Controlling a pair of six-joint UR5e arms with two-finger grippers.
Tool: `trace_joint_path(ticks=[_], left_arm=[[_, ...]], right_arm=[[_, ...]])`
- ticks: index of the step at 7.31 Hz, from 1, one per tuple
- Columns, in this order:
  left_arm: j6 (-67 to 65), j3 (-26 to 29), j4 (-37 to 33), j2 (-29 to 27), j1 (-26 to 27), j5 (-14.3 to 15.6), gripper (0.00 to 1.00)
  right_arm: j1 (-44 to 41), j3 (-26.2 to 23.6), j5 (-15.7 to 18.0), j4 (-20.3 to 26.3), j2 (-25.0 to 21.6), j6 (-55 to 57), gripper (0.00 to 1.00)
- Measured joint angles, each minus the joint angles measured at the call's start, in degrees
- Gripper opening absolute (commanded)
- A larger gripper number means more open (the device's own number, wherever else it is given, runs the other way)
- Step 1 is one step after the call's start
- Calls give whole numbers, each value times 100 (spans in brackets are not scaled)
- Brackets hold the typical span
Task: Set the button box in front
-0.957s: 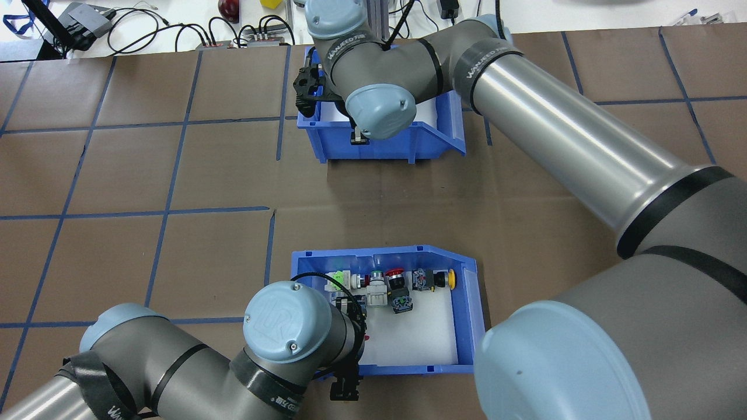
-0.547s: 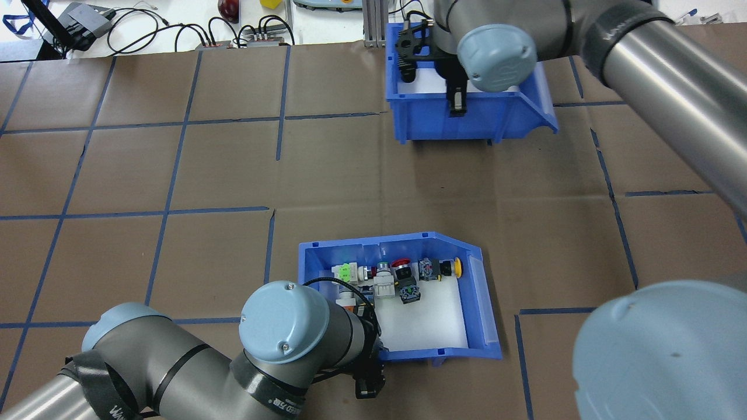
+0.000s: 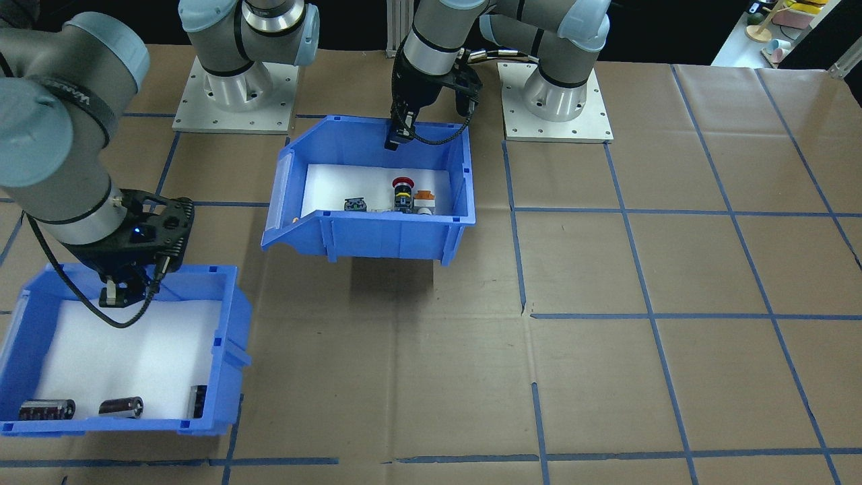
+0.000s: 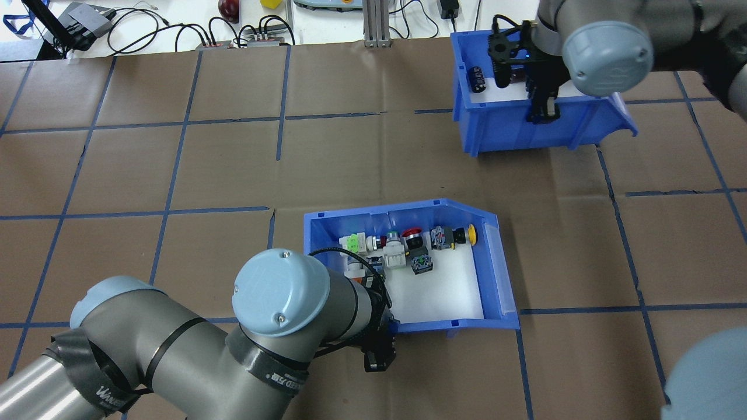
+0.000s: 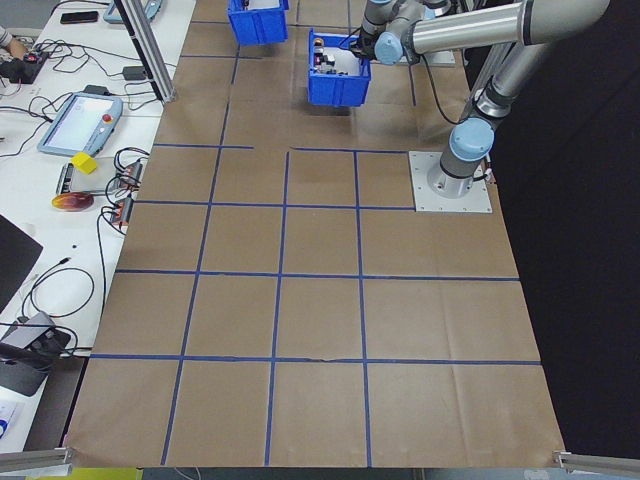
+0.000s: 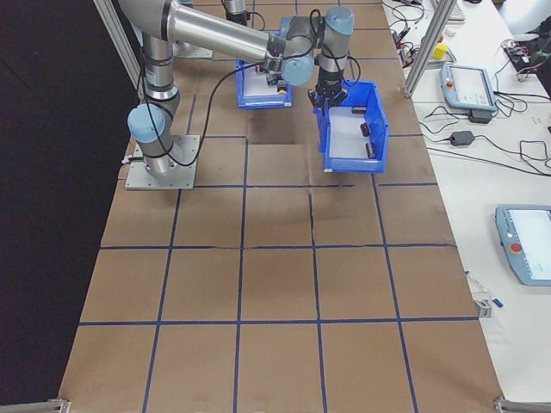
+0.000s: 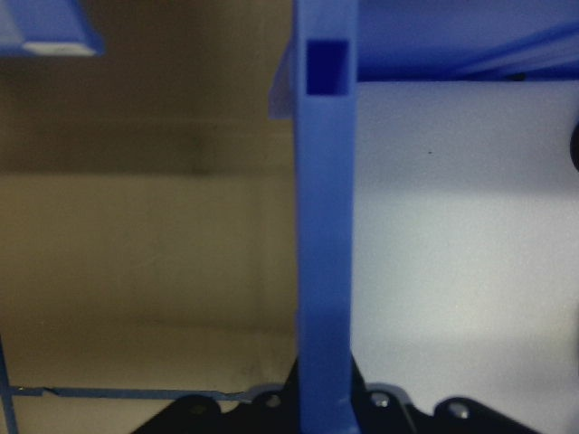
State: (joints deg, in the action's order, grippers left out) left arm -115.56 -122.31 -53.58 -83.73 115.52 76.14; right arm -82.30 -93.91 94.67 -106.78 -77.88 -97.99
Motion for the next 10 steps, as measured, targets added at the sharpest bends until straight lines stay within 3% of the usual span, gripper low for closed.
trace_joint_path(ticks=[2, 5, 10], left_arm=[[514, 739, -291, -525, -705, -5, 0], [635, 2048, -330, -1794, -908, 27, 0], [1076, 2553, 247, -2908, -924, 11, 2]], right_arm=[[500, -677, -7, -33, -632, -416, 7], [867, -1549, -58, -95, -1438, -669, 8], [891, -1873, -54, -98, -1723, -792, 8]])
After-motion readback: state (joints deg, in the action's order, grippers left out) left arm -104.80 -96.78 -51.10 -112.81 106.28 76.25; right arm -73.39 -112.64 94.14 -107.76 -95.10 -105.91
